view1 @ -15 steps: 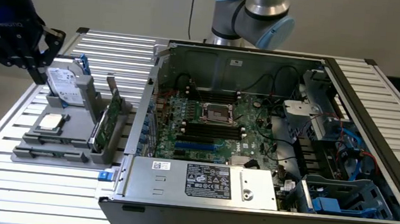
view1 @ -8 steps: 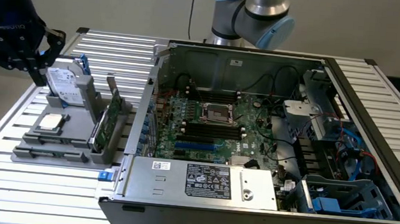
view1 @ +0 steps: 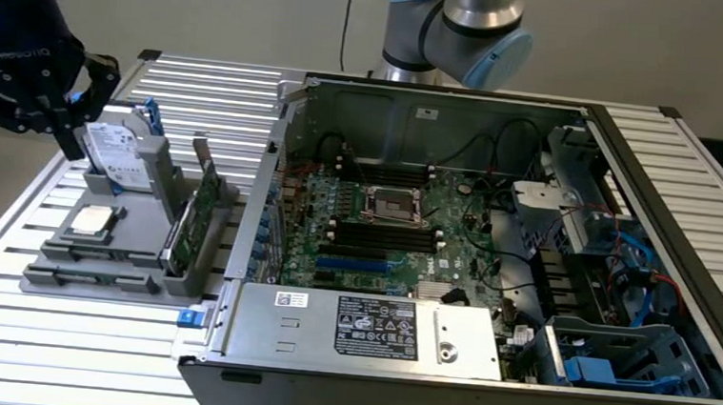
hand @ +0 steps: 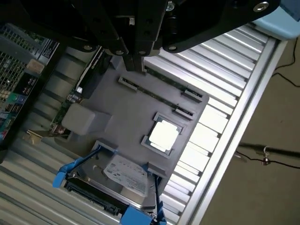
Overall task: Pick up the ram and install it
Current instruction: 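Pick up the ram and move it above insertion slot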
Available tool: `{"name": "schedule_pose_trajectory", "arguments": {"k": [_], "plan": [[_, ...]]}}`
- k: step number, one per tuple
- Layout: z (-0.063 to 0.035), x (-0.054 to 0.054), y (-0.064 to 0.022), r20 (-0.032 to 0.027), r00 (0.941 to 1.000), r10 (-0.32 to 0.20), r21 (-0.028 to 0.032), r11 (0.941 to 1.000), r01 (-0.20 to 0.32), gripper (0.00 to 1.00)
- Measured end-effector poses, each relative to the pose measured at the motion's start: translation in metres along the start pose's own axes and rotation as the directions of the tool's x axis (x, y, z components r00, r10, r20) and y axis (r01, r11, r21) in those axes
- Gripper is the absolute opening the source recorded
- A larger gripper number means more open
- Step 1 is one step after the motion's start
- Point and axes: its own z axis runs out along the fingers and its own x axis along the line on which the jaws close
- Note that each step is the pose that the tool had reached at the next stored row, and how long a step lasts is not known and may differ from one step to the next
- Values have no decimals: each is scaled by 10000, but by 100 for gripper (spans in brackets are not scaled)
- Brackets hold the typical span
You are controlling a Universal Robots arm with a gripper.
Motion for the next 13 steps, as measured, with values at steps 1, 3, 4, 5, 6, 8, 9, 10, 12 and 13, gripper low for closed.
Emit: {"name": "schedule_pose_trajectory", "arguments": {"k": [1, 3, 4, 5, 6, 8, 9, 10, 12, 13], "plan": [[5, 0, 0, -9, 9998, -181, 3, 9998, 181, 11], [15, 0, -1, -29, 9985, -539, 9, 9985, 539, 11], [19, 0, -1, -39, 9975, -712, 12, 9975, 712, 11], [25, 0, -1, -50, 9959, -908, 14, 9959, 908, 11], [30, 0, -1, -60, 9941, -1087, 17, 9941, 1088, 11], [40, 0, -2, -77, 9895, -1443, 21, 9895, 1444, 11], [45, 0, -2, -89, 9867, -1625, 22, 9867, 1625, 11], [51, 0, -2, -98, 9836, -1803, 24, 9836, 1803, 11], [61, 0, -3, -118, 9765, -2154, 26, 9765, 2154, 11], [66, -1, -3, -129, 9721, -2340, 27, 9722, 2341, 11]]}}
